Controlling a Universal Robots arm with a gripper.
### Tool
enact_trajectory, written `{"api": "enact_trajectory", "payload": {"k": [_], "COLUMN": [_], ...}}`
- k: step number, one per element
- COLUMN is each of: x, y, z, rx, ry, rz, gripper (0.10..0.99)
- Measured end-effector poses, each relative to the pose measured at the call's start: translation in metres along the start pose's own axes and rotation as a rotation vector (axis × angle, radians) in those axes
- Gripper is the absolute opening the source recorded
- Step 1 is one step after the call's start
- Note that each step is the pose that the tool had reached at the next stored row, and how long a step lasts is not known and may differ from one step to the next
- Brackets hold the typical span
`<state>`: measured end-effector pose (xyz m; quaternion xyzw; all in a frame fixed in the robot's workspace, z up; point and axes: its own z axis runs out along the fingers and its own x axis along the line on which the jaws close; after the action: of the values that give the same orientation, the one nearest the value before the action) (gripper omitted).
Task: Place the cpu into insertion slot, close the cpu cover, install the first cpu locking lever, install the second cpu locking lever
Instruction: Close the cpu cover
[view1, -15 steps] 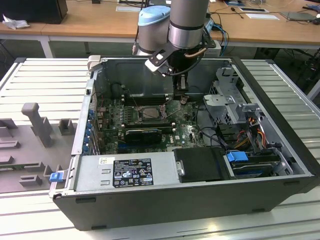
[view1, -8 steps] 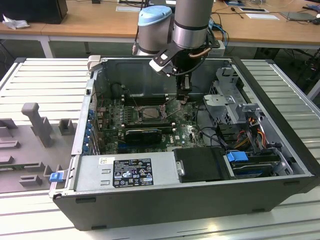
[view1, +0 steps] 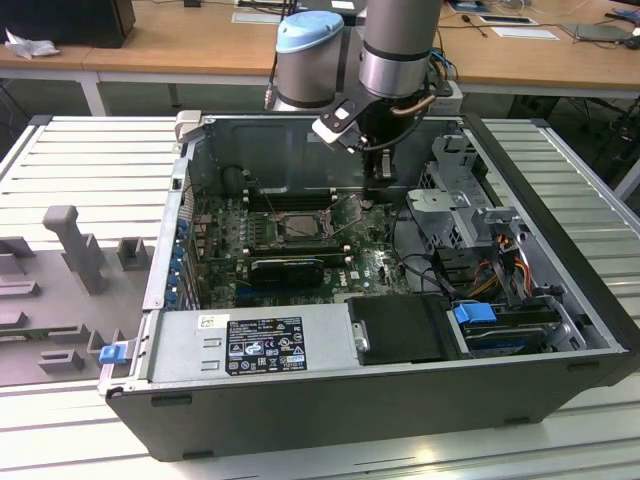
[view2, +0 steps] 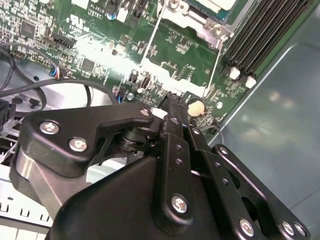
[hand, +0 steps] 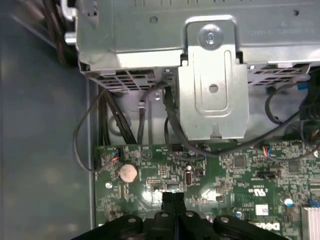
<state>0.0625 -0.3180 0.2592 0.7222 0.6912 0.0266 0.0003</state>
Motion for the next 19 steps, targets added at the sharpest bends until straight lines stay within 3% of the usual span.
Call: {"api": "enact_trajectory", "payload": {"k": [4, 19], "x": [0.0003, 0.0005], "y": [0.0049, 0.0124], "z": [0.0002, 0.0008], "rx": [0.0, 0.0], "ry": [0.0, 0.0002], "rz": [0.0, 0.0], "gripper": [0.106, 0.106]}}
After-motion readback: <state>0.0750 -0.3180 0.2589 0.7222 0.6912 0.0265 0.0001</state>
